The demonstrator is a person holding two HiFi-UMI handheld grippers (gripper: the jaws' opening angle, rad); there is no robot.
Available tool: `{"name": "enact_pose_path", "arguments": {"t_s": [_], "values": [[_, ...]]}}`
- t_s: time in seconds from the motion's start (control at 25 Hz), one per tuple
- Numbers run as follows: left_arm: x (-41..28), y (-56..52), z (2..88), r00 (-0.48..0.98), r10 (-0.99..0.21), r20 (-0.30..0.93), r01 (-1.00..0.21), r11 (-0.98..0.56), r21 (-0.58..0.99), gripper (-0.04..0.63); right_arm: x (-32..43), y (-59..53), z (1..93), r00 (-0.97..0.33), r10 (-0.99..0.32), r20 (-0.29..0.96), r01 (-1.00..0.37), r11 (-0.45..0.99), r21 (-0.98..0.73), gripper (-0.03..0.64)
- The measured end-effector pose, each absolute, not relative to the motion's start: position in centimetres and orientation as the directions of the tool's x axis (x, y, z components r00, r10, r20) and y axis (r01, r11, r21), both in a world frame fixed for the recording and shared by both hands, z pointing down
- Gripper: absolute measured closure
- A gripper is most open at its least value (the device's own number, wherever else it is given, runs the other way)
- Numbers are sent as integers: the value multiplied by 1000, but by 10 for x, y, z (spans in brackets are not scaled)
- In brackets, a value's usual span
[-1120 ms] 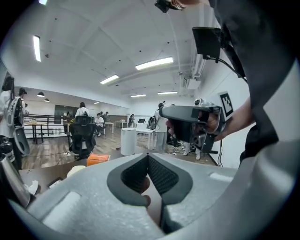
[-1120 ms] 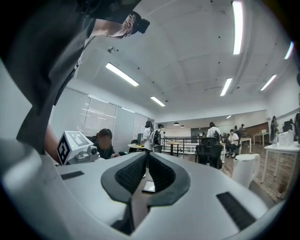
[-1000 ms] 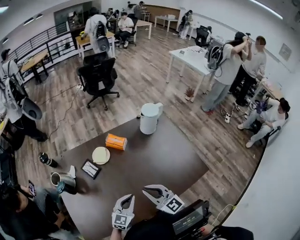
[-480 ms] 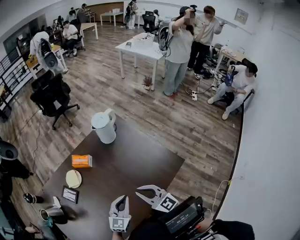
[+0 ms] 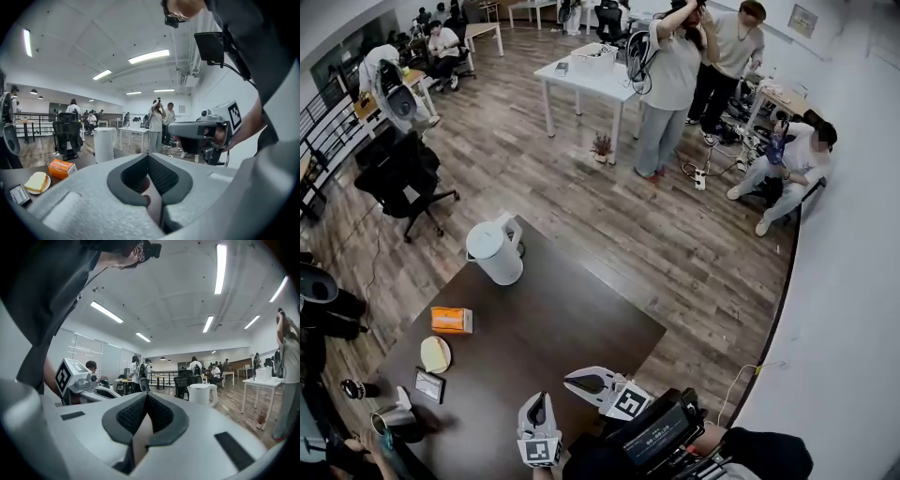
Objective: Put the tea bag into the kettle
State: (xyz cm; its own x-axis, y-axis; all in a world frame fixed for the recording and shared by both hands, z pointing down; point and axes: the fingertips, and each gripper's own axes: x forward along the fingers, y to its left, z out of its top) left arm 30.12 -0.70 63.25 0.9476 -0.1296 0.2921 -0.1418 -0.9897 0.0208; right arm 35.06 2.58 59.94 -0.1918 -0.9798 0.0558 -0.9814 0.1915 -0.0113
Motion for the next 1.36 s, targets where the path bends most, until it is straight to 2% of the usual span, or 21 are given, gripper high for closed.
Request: {"name": "enact_pose_path", "arguments": {"t_s": [0.12,0.24,0.4,0.64,0.84,1.36], "values": [[308,7,629,954,-137,268,-150,-988,27,592,361,34,594,-205,-978,48,-979,205,-6,611],[311,20,617,946,-123,300,-132,-991,10,592,358,44,583,-198,-980,27,-980,198,4,611],[302,36,605,968,-112,226,-114,-993,-6,592,333,65,571,-209,-978,13,-977,210,36,612],[251,86,579,980,-111,167,-104,-993,-51,592,278,110,558,-223,-975,2,-973,222,68,612],[207,144,596,986,-62,152,-58,-998,-30,592,245,162,555,-153,-987,-53,-988,152,27,612],[126,204,585,993,-41,115,-41,-999,-2,592,161,228,552,-139,-989,43,-988,142,59,612]]}}
